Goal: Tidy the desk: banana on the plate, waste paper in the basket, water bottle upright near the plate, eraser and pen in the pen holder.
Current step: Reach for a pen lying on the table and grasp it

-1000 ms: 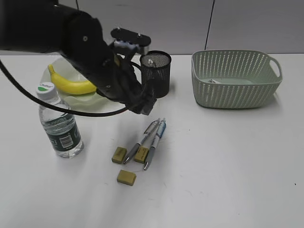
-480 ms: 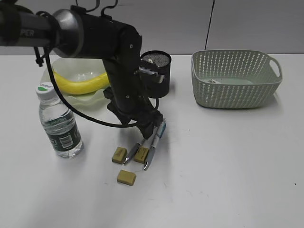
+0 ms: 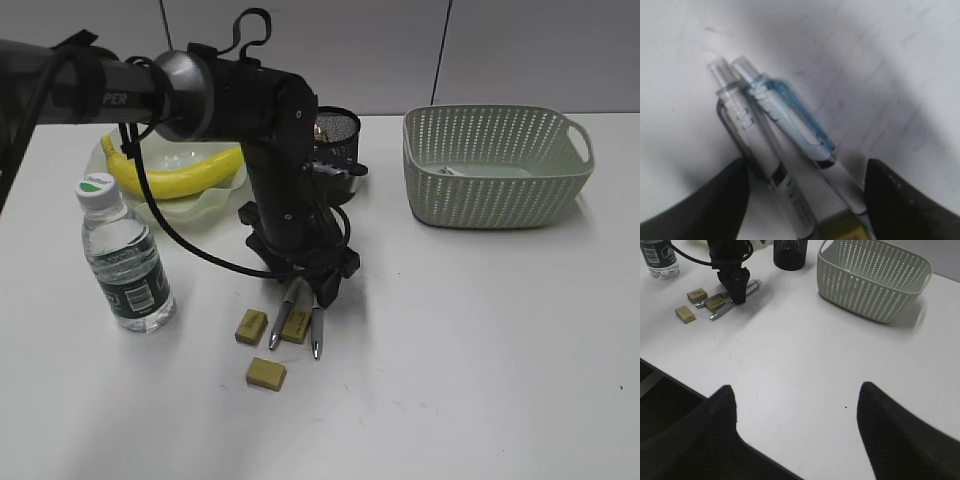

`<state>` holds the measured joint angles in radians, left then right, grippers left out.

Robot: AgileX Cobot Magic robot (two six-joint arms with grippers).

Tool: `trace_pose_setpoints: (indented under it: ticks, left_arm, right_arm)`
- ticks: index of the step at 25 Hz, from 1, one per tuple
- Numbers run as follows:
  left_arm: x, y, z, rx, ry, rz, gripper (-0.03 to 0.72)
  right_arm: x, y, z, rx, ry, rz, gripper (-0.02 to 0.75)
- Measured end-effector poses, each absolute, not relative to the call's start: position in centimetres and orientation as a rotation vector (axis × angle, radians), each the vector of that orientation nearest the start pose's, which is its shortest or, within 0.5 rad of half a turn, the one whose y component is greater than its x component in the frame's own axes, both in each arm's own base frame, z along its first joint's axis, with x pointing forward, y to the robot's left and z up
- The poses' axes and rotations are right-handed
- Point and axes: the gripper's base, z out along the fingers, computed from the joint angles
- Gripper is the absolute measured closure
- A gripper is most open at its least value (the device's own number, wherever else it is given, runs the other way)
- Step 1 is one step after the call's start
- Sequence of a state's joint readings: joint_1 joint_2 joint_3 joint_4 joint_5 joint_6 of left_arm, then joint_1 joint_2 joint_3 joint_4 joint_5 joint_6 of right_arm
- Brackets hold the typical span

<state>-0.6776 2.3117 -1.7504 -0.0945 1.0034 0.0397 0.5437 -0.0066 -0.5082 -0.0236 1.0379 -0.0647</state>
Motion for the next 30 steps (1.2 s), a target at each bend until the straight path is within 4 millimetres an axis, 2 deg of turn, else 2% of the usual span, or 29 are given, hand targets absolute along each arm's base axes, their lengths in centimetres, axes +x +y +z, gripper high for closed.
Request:
trace_pose_setpoints:
  ticks: [3,7,17,24,30]
  left_arm:
    - [35.5,-29.4,12.0,1.02,2.899,-0.151,0.18]
    - [35.7,-29.5,12.3,1.04,2.916,-0.127,0.2]
    - [36.9,-30.2,16.4,0.944,2.921,-0.13,0.204]
    - [36.9,-30.1,16.5,0.82,2.97,-0.116,0.205]
    - [37.0,-30.0,16.5,0.725,2.994,-0.096,0.245]
  right_arm:
    - [-0.4,-0.5,28.1,-0.603,1.925,0.278,0.147]
    - [-0.4,-0.5,28.1,-0.603,1.925,0.278,0.147]
    - [-0.4,-0.5,28.1,-0.603,1.925,0.278,0.147]
    - [-0.4,-0.5,28.1,-0.603,1.925,0.278,0.147]
    - [-0.4,-0.5,28.1,-0.603,1.925,0.278,0.147]
